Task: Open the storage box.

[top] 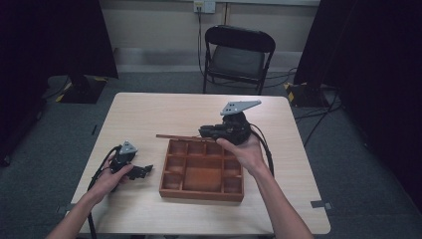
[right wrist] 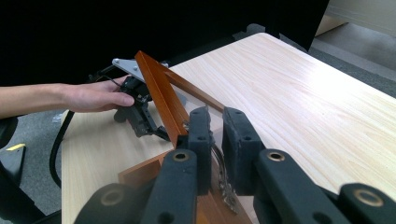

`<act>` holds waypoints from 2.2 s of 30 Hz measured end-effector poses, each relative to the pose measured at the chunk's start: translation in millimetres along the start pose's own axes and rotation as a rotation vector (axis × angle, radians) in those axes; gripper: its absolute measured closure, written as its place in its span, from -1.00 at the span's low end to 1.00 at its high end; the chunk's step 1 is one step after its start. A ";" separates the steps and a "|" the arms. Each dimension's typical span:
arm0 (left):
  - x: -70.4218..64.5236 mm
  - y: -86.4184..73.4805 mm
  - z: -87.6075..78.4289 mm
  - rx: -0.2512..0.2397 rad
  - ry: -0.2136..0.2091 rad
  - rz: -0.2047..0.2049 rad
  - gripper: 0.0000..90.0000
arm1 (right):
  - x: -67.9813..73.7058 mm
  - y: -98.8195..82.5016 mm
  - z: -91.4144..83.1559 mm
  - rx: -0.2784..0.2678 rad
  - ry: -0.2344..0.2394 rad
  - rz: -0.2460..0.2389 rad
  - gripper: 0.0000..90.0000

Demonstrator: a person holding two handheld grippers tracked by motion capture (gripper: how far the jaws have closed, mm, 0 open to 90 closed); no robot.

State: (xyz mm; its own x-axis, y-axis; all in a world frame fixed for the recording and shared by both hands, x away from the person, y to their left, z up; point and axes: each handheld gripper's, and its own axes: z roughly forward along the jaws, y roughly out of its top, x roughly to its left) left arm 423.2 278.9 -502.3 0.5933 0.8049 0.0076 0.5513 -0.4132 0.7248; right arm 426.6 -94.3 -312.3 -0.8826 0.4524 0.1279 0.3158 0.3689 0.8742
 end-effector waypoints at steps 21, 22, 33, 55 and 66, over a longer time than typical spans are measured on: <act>0.1 0.0 0.0 0.000 0.000 0.001 -0.87 | -9.4 9.4 0.3 -0.003 -0.013 0.027 0.81; 0.1 0.0 0.0 0.000 0.000 0.001 -0.87 | -9.8 9.6 0.2 -0.004 -0.014 0.027 0.81; 0.1 0.0 0.0 0.000 0.000 0.001 -0.87 | -9.9 10.2 0.4 -0.003 -0.017 0.029 0.80; 0.1 0.0 0.0 0.000 0.000 0.001 -0.87 | -10.4 10.2 0.2 -0.001 -0.013 0.032 0.80; 0.4 0.2 0.1 0.004 -0.008 0.002 -0.88 | -10.7 10.2 0.1 0.000 -0.011 0.032 0.80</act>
State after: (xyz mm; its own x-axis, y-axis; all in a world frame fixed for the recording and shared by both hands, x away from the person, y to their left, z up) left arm 423.6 279.2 -502.2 0.5993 0.8005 0.0034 0.5523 -0.4165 0.7221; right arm 439.3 -95.3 -304.8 -0.8682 0.4729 0.1502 0.3432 0.3539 0.8700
